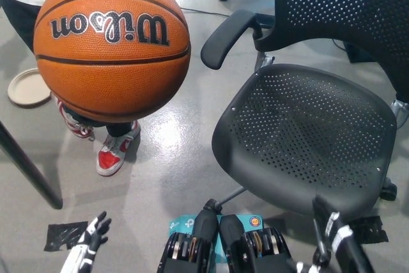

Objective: The robot grabs the basketball from a person using both hands and then drops it on the black chair in the front

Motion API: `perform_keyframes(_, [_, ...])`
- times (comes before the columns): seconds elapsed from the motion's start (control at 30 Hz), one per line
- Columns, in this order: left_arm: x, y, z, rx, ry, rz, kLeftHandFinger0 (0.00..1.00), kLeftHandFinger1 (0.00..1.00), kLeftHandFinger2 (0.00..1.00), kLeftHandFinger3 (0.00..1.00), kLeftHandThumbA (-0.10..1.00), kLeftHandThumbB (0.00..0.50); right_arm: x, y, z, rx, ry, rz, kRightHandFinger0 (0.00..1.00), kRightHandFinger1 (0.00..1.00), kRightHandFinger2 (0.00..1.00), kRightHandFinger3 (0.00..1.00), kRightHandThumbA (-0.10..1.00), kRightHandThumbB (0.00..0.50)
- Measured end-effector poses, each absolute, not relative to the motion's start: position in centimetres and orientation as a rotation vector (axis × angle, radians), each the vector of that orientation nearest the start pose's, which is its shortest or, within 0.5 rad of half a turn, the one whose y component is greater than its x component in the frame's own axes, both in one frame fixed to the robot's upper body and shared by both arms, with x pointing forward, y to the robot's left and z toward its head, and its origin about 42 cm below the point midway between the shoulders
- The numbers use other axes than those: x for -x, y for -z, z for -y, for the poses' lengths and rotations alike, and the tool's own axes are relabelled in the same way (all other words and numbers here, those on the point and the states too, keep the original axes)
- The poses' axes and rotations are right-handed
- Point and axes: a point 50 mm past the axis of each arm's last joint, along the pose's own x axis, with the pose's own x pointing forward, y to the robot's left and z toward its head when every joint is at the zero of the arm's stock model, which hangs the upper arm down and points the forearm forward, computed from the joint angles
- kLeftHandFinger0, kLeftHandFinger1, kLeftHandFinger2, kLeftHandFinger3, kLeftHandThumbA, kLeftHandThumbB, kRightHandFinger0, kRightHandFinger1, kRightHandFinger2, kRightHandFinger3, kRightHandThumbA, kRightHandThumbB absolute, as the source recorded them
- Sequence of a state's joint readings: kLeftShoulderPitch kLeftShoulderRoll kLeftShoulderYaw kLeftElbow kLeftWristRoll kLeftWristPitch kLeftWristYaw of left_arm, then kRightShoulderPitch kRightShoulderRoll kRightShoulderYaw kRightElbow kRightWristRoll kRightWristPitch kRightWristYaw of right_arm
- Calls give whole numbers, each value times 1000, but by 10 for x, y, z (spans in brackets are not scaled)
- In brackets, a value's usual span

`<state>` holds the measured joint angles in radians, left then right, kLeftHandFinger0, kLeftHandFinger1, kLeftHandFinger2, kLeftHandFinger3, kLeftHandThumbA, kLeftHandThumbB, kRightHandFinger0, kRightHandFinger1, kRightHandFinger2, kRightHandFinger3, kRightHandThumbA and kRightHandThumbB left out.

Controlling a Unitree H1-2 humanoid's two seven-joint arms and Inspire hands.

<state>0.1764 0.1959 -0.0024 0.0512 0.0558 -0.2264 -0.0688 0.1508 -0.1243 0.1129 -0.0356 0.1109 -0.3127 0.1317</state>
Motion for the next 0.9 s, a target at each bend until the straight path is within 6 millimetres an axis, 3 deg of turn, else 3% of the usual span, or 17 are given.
perform_keyframes(0.13, [-221,-80,-286,-247,26,73,1000,1000,1000,1000,1000,174,-236,-130,217,-50,-223,319,1000,1000,1000,1000,1000,277])
perform_keyframes(0.27, [-229,-112,-295,-255,-38,192,1000,1000,1000,1000,1000,132,-258,-176,205,-87,-257,439,1000,1000,1000,1000,1000,301])
perform_keyframes(0.4, [-244,-146,-303,-248,-98,316,1000,1000,1000,1000,1000,147,-287,-207,192,-108,-290,487,1000,1000,1000,1000,1000,330])
perform_keyframes(0.47, [-254,-164,-307,-239,-126,378,1000,1000,1000,1000,1000,182,-301,-220,184,-130,-303,498,1000,1000,1000,1000,1000,313])
perform_keyframes(0.53, [-264,-179,-311,-226,-144,420,1000,1000,1000,1000,1000,214,-313,-230,176,-152,-320,504,1000,1000,1000,1000,1000,324])
perform_keyframes(0.67, [-282,-204,-321,-206,-181,475,1000,1000,1000,1000,1000,216,-333,-246,159,-206,-349,496,1000,1000,1000,1000,1000,315])
perform_keyframes(0.8, [-300,-226,-328,-186,-206,505,1000,1000,1000,1000,1000,213,-359,-257,140,-259,-378,464,1000,1000,1000,1000,1000,300])
perform_keyframes(0.9, [-311,-238,-329,-165,-208,512,1000,1000,1000,1000,1000,176,-380,-264,129,-301,-392,442,1000,1000,1000,1000,1000,338])
